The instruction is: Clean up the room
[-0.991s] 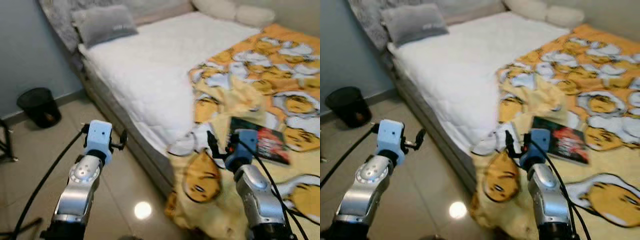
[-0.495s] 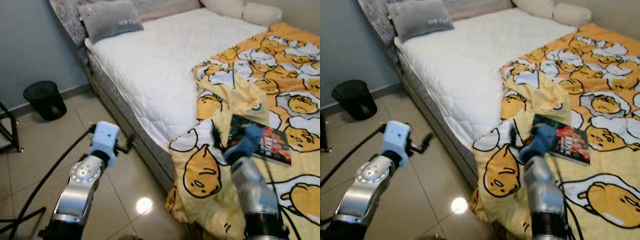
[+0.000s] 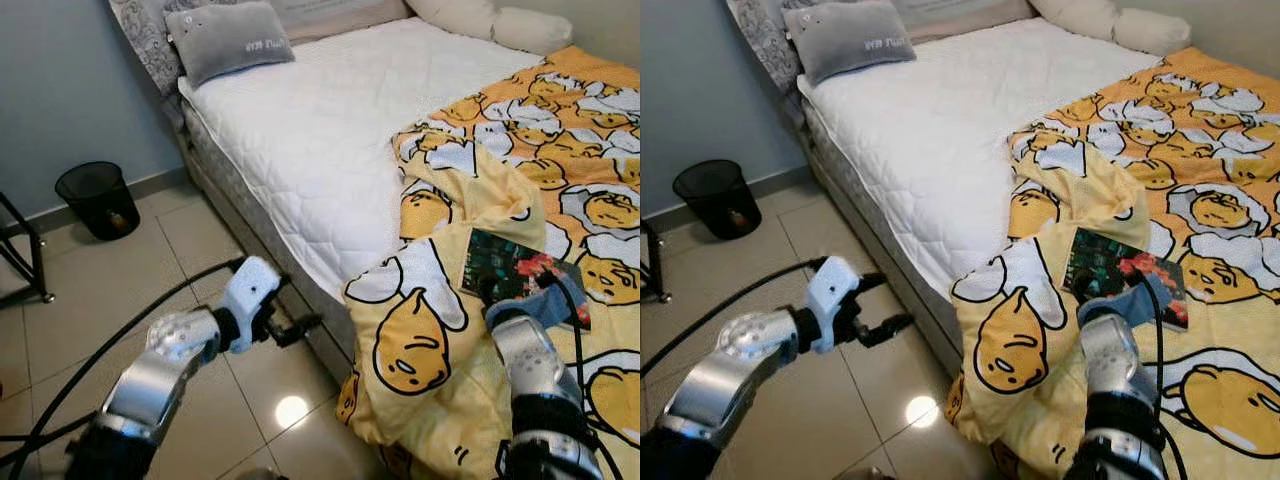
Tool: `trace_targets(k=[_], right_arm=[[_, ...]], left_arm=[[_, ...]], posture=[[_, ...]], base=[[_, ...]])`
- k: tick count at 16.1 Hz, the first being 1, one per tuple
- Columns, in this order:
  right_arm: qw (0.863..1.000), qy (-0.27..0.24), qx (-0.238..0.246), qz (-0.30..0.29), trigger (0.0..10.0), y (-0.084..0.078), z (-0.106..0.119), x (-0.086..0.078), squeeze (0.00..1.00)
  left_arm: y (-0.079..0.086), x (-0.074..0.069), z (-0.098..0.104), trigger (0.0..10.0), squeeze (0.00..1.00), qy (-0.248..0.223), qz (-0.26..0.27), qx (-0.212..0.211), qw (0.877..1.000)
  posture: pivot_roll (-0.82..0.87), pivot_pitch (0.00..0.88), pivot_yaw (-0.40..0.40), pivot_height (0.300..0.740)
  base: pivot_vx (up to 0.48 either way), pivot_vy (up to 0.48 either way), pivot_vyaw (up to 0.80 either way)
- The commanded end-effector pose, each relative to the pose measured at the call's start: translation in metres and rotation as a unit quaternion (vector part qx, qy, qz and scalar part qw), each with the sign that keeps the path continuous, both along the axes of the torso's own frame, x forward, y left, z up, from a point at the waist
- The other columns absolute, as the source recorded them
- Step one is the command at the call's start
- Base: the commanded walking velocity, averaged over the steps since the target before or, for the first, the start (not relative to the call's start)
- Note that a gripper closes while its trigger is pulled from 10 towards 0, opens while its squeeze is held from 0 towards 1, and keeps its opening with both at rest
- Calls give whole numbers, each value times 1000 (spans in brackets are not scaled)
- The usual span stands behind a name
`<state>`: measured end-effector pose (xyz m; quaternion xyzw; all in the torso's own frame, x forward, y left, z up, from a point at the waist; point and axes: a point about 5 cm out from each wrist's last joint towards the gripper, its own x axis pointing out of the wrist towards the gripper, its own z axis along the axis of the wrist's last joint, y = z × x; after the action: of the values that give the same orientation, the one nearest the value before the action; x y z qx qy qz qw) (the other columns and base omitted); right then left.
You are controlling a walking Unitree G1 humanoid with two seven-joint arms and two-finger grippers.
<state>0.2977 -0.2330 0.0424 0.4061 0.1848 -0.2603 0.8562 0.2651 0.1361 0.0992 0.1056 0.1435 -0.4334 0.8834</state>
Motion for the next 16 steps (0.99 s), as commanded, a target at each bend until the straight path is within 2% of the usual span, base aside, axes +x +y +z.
trace_targets(k=[1,3,5,11,14,16], right_arm=[[999,-6,39,-26,10000,-4,0,2,0],[994,-15,92,-53,10000,-9,-2,7,0],[989,-24,114,-86,10000,-18,-1,13,0],[988,-55,104,-100,10000,-31,10,24,0],[984,-74,121,-111,10000,-34,13,28,0],[985,-50,114,-119,10000,-34,3,22,0]], left_arm=[[0,-1,5,10000,729,1,-18,0,1000],[-1,-3,5,10000,729,12,-35,-7,999],[-2,-5,6,10000,729,19,-46,-8,999],[2,-15,9,10000,729,31,-59,-3,998],[3,-23,16,10000,733,31,-68,-7,997],[6,-32,20,10000,733,43,-82,-1,996]], posture=[[-91,0,36,740],[-88,0,40,740],[-75,0,46,740],[-24,0,54,740],[4,4,64,740],[25,29,77,740]], base=[[0,0,0],[0,0,0],[0,0,0],[0,0,0],[0,0,0],[0,0,0]])
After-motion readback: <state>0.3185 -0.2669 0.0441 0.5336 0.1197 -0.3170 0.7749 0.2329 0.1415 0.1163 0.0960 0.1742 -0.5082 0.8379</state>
